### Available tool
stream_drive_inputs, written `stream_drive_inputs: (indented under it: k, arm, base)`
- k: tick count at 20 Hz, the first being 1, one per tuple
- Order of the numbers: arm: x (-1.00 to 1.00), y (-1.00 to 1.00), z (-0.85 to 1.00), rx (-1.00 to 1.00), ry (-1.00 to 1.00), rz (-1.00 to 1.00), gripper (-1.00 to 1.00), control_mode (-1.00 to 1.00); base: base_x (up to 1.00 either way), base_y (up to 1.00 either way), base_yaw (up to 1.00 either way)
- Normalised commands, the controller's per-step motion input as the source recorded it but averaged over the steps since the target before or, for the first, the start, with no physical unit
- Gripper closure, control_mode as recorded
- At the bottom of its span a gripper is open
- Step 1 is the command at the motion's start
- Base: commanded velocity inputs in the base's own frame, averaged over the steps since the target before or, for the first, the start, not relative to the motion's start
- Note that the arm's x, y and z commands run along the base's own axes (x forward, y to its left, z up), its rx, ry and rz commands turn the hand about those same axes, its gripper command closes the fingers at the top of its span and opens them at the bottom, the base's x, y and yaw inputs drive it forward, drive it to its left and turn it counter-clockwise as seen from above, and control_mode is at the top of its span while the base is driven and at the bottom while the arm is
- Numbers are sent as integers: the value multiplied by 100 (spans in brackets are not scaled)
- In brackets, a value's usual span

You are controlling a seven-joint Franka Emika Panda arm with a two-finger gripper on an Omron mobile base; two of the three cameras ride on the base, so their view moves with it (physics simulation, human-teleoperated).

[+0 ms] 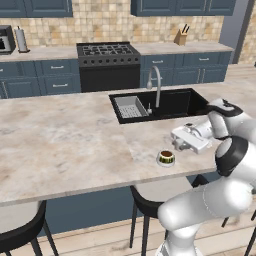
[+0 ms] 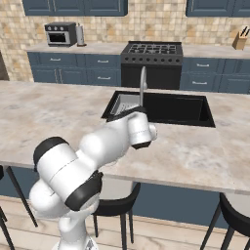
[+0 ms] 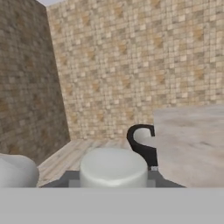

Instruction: Pick up the marshmallow and place it in the cup of hot chocolate on the dining counter.

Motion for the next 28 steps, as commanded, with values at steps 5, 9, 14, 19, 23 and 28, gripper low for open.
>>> stream_drive_inputs:
  k: [5, 9, 14, 19, 23, 28]
  arm:
    - [18, 0, -36, 0, 5, 0, 100, -100]
    - [14, 0, -28, 0, 5, 0, 100, -100]
    - [35, 0, -23, 1, 6, 0, 100, -100]
    - [35, 0, -31, 2, 4, 0, 100, -100]
    - [18, 0, -20, 0, 0, 0, 100, -100]
    - [36, -2, -13, 0, 0, 0, 100, -100]
  base:
    - [0, 0, 0]
    - [0, 0, 0]
    - [0, 0, 0]
    - [0, 0, 0]
    - [0, 0, 0]
    - [0, 0, 0]
